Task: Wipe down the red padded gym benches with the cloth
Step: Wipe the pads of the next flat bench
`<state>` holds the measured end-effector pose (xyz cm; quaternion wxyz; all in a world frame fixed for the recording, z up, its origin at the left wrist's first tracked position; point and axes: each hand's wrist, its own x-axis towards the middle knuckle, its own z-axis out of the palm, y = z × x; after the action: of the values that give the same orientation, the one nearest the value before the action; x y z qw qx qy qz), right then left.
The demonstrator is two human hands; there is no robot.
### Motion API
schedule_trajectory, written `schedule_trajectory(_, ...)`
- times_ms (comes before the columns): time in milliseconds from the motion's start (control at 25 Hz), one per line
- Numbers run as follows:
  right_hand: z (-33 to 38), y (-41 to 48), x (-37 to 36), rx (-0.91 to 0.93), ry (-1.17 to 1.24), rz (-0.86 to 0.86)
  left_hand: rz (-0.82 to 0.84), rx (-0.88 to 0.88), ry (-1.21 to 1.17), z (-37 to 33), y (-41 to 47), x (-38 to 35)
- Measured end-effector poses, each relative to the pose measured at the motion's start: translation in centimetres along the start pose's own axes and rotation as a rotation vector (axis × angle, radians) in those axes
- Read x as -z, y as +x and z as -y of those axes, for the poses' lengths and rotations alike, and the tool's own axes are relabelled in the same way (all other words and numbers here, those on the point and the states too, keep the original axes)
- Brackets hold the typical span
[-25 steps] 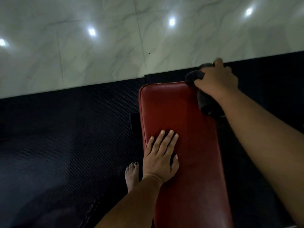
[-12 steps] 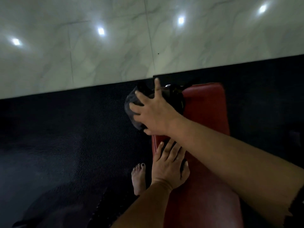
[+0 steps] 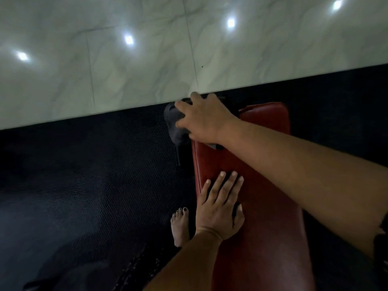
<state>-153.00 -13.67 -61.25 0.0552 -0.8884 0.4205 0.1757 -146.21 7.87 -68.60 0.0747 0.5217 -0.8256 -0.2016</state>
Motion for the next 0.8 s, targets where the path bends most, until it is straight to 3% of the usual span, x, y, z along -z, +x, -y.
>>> schedule_trajectory(120,-0.3,0.8,0.4,-0.214,0.134,0.026,0.01,-0.004,0.002,-0.1,0.0,0.2)
schedule_trajectory(280,-2.4,0.9,1.0,-0.079,0.298,0.162,0.002,0.001,-0.018,-0.1,-0.1,0.1)
schedule_trajectory(360,-4.4,1.0,1.1,-0.223,0.43,0.253,-0.001,0.004,-0.009,-0.1,0.0,0.0)
schedule_trajectory(440,-5.4,0.9,0.4,-0.398,0.501,0.241,0.007,-0.002,-0.001,-0.2,0.0,0.0)
schedule_trajectory(600,-6.9,-0.3,-0.7,-0.302,0.583,0.232,-0.005,-0.002,0.008,-0.2,0.0,0.2)
schedule_trajectory(680,-8.3,-0.7,-1.0,-0.376,0.669,0.25,-0.01,-0.002,0.012,-0.2,0.0,0.2)
schedule_trajectory(800,-8.9,-1.6,-2.0,-0.556,0.482,0.236,-0.012,-0.006,0.018,-0.2,0.0,0.2)
